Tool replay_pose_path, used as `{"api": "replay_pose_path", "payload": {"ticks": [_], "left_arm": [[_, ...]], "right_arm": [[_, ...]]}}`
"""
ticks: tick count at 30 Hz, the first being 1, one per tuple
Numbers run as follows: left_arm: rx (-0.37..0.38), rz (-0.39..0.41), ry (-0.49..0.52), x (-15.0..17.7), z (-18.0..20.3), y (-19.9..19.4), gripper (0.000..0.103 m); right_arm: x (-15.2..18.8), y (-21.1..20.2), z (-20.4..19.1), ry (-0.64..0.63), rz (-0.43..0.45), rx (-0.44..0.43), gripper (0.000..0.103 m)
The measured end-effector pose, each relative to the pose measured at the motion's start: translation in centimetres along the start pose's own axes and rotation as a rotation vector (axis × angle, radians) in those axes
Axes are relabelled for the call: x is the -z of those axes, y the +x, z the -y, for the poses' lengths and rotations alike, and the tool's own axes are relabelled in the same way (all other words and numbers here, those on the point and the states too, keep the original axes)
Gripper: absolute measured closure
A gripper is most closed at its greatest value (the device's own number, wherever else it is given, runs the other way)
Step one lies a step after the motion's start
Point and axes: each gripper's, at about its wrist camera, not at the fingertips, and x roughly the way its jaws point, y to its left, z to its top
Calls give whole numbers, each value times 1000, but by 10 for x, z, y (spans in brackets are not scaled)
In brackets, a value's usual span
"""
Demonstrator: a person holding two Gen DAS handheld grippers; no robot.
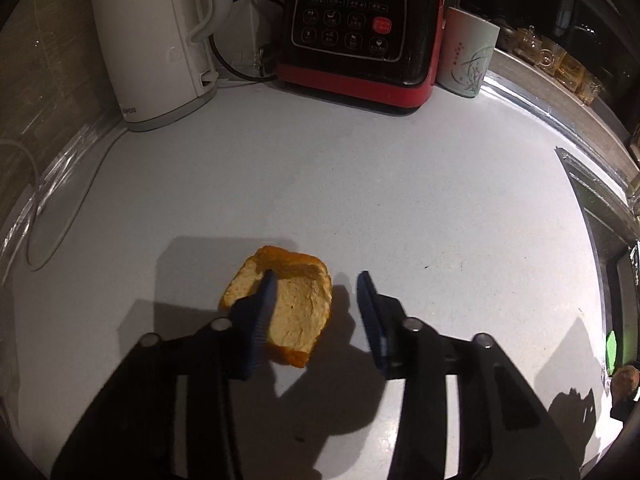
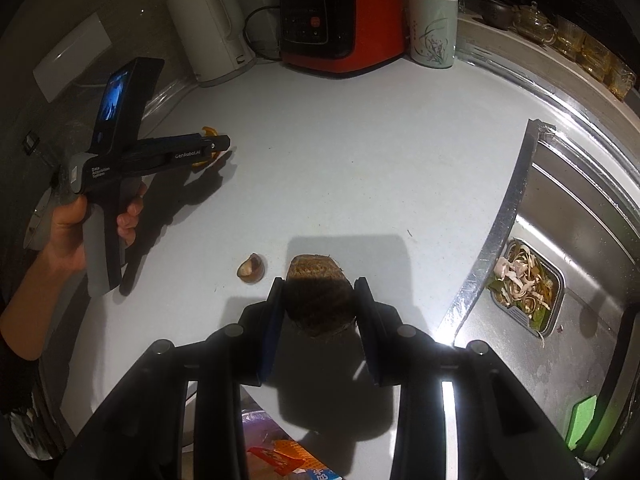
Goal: Collect trash
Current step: 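Grasp the orange peel with the left gripper while the right carries the shell to the bin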
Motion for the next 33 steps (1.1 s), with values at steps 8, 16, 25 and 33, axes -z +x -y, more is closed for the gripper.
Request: {"api": "replay_pose_path", "payload": {"ticks": [8,16,25,33], "left_arm": [[22,11,4,0,3,-2,94],[36,28,8,1,1,-13,96],[35,36,7,1,-3,-15,96],[50,48,-9,2,-10,-20,96]], "right_arm": [[5,-4,7,17,-13,9,68],[6,-7,6,18,-11,7,68],[2,4,1,1,-22,12,68],[-2,6,-3,-20,-23,14,68]]}}
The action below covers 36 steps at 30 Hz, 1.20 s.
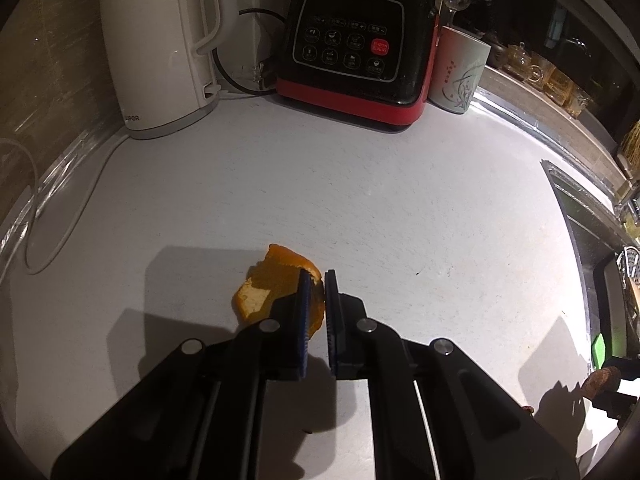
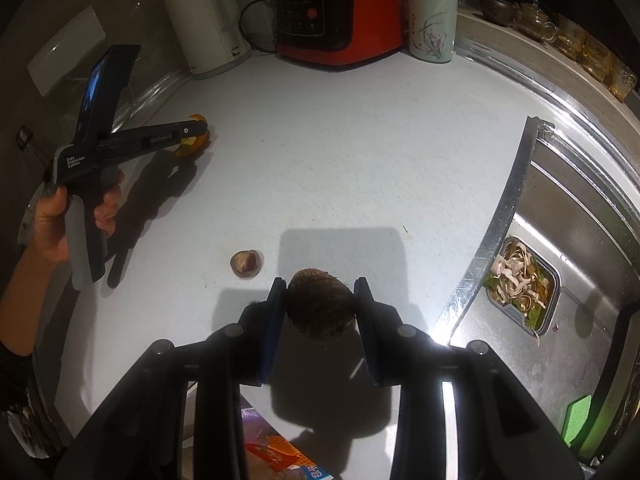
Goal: Collect trash
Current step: 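Grasp the orange peel with the left gripper while the right carries the shell to the bin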
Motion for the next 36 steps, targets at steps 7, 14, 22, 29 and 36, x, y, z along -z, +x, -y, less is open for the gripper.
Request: {"api": "replay_pose_path", "payload": {"ticks": [7,14,22,29,36], "left_arm": [[20,16,-26,4,-11,-12,96],[21,44,-6,13,-17,-32,96],[12,54,6,16,-23,-42,96],[8,24,53,25,-11,-37,57],[-43,38,74,29,-1,-27,15]], "right_arm": [[23,-16,-14,-33,-16,-11,68],[70,-21,-22,0,-76,-53,68],[85,-24,-19,38,-74,-67,68],[75,-32,-19,42,-41,-73,68],[71,-32,-25,24,-42,-74,68]]}}
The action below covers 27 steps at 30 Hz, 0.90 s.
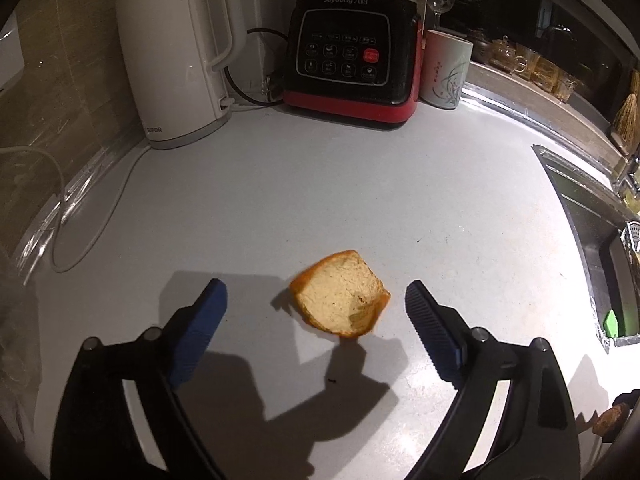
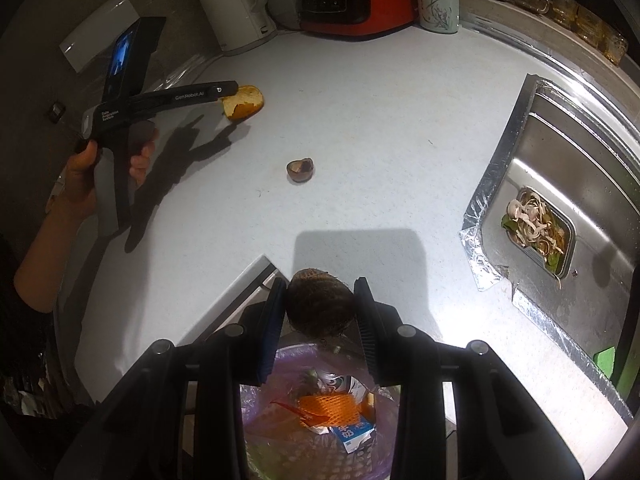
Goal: Collect trash
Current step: 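Grasp the orange peel with the left gripper while the right carries the shell to the bin, then carry the orange peel with the left gripper while the right holds the brown shell over the bin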
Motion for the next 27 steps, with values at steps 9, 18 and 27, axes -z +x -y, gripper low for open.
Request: {"api": "replay_pose_path", "payload": {"ticks": [9,18,27], "left_arm": [[-8,-88,23,2,15,38,37],[11,-64,5,-7,16,29,80],[14,-38,8,-5,19,18,85]], "right_arm": [[-1,-2,1,4,4,4,68],[0,-2,0,6,4,1,68],[-1,-6,0,8,18,6,68]]}}
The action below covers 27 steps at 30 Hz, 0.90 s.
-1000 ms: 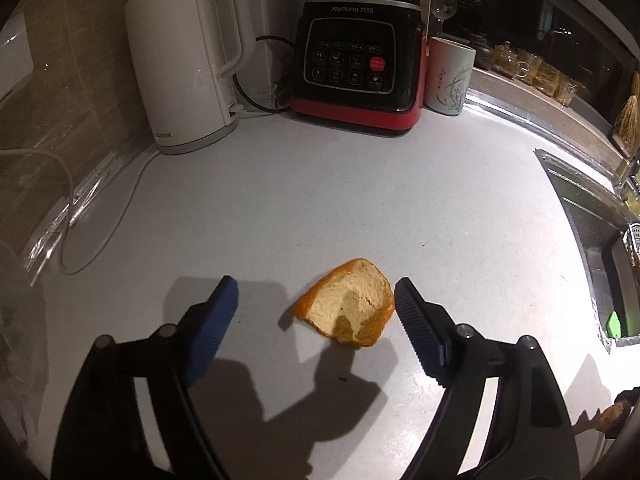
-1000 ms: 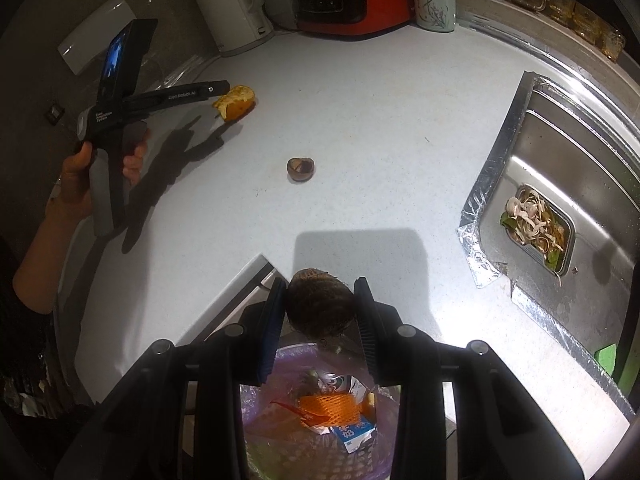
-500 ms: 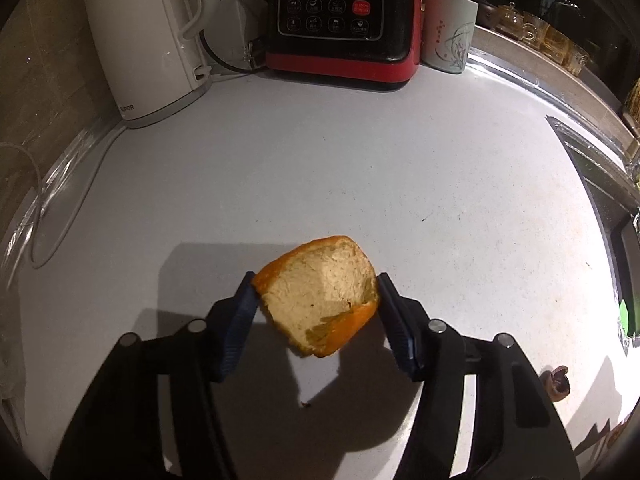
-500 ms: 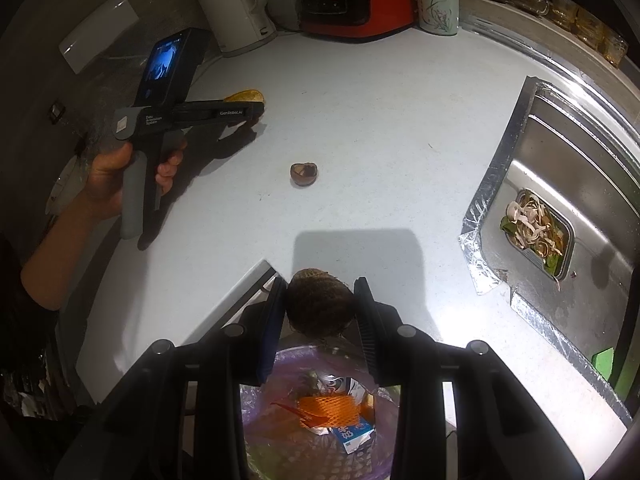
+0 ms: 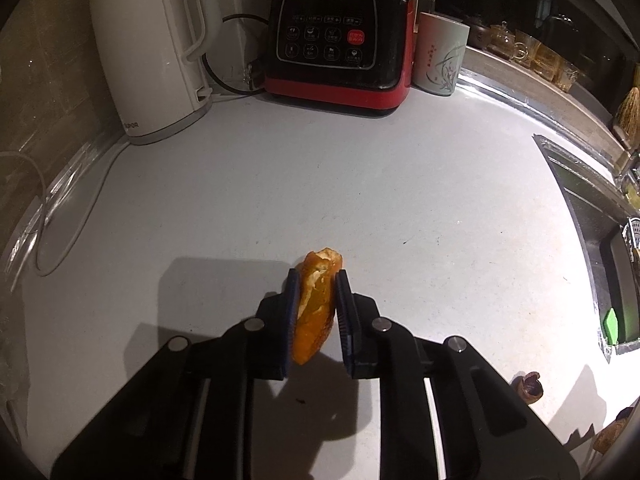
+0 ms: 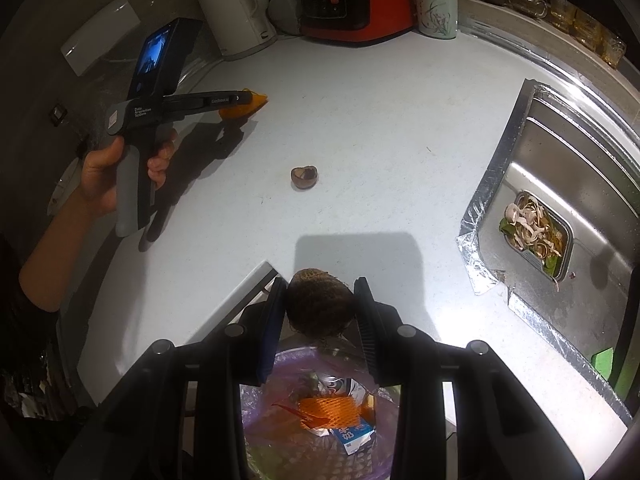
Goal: Collect trash
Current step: 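Carry the orange peel with the left gripper while the right holds the brown shell over the bin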
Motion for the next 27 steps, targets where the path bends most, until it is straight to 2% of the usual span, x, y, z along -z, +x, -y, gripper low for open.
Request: {"api": "replay_pose_path", "payload": {"ticks": [13,27], "left_arm": [[41,25,-2,5,4,-23,85],[31,26,-9,11,14,-41,85]], "right_arm": [[-13,-11,-10,-37,35,12,68],[-40,-54,-49,-157,176,-9,68]]}}
